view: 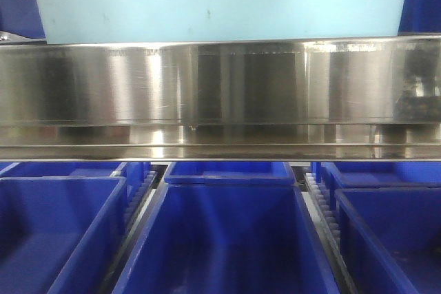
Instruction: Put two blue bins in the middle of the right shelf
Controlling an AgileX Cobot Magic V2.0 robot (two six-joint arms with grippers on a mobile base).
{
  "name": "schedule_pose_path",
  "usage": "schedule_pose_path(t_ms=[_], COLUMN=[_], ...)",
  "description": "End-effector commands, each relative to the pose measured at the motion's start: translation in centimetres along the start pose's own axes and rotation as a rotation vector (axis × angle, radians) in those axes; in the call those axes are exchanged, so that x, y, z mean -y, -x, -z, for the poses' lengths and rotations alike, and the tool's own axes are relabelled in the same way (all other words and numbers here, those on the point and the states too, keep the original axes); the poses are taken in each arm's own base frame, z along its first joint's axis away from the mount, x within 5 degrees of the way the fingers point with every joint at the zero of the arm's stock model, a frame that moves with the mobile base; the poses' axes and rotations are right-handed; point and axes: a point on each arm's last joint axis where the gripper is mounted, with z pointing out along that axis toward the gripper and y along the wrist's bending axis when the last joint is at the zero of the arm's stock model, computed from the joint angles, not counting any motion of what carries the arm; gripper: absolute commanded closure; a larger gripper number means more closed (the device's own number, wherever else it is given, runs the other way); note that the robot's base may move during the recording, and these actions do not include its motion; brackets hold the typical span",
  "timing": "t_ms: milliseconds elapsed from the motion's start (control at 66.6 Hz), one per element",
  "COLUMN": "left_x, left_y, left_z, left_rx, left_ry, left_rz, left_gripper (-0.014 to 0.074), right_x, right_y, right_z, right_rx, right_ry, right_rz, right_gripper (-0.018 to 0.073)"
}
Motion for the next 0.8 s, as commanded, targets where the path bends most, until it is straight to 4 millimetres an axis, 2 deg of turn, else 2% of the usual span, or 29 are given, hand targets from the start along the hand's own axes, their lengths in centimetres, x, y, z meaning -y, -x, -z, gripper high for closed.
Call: schedule_pose_path(t_ms=[0, 135, 150, 360, 525, 676, 781], left_x=[0.1, 0.1, 0.1, 0.2, 0.3, 0.4, 0.5], left_y=[0.0, 0.1, 0.1, 0.1, 0.1, 0.3, 0.5], left_z=[0.2, 0.2, 0.2, 0.2, 0.9, 3.0, 5.4], left_rx=[0.034, 0.04, 0.04, 0.041, 0.067, 0.152, 0.226], left_ry=[-0.022, -0.024, -0.024, -0.034, -0.048, -0.066, -0.082], left_rz=[0.013, 0.014, 0.014, 0.018, 0.023, 0.025, 0.024], left_gripper=[0.0387, 0.0713, 0.0706, 0.0707, 0.0707, 0.0707, 0.0707], right_x=[0.1, 0.1, 0.1, 0.1, 0.0, -0.2, -0.5], right_y=[-0.2, -0.3, -0.3, -0.3, 0.0, 0.3, 0.7], right_z=[-0.3, -0.3, -0.3, -0.3, 0.8, 2.7, 4.7], right_rx=[-0.011, -0.013, -0.014, -0.014, 0.043, 0.14, 0.213], right_ry=[-0.005, -0.005, -0.005, -0.003, 0.005, 0.02, 0.033], right_rz=[0.0, 0.0, 0.0, -0.002, 0.001, 0.005, 0.01], right_gripper=[0.047, 0.0705, 0.0727, 0.0713, 0.0713, 0.0713, 0.0713])
